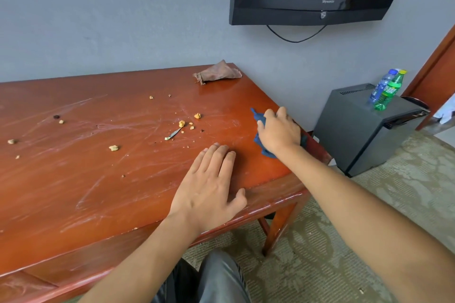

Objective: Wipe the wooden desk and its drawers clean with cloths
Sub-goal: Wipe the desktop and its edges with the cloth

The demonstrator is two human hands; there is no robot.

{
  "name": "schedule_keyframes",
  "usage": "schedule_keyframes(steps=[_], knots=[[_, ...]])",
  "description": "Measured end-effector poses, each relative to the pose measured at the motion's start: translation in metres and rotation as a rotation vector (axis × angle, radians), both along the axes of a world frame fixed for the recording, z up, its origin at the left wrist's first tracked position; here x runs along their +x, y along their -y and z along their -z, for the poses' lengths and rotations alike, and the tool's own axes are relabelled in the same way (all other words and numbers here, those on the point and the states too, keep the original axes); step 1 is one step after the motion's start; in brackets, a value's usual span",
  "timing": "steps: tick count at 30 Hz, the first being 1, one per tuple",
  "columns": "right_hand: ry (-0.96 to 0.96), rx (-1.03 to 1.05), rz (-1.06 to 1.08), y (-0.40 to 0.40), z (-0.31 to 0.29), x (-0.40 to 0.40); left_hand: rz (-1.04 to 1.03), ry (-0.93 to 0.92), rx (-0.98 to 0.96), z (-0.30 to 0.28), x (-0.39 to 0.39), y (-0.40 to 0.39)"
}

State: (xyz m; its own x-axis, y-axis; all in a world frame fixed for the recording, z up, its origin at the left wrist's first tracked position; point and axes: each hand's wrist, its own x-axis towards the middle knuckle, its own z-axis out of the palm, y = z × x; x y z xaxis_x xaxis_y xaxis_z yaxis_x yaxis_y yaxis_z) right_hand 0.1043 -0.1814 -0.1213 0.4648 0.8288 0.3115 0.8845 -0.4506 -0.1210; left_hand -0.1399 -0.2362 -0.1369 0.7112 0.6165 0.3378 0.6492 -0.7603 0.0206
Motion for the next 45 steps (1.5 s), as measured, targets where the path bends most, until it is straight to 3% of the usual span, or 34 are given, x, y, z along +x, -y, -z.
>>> schedule_keyframes(steps=[6, 13, 18, 24, 27, 36, 40, 45], knots=[[0.064, 0.059, -0.396, 0.043, 0.012, -0.052, 0.0, 0.009, -0.003, 0.003, 0.001, -0.002], [0.024, -0.002, -0.093, -0.054, 0.001, -0.008, -0.006, -0.011, -0.008, 0.004, 0.002, -0.001], [-0.077, -0.045, -0.298, -0.085, 0.0, -0.015, -0.011, -0.006, -0.009, 0.004, 0.002, -0.001], [0.032, 0.045, -0.53, 0.015, 0.009, -0.043, 0.007, 0.002, -0.012, 0.007, 0.004, -0.001], [-0.034, 0.04, -0.683, 0.042, 0.006, -0.037, 0.01, 0.023, -0.021, 0.008, 0.005, -0.002], [-0.008, -0.117, -0.347, -0.115, 0.0, -0.003, -0.048, -0.003, -0.049, 0.007, 0.007, -0.003], [-0.083, -0.134, -0.425, -0.123, -0.005, -0.016, -0.053, 0.009, -0.064, 0.005, 0.007, -0.003], [-0.218, -0.089, -0.654, -0.041, 0.002, -0.035, -0.059, 0.069, -0.038, 0.005, 0.004, -0.002]])
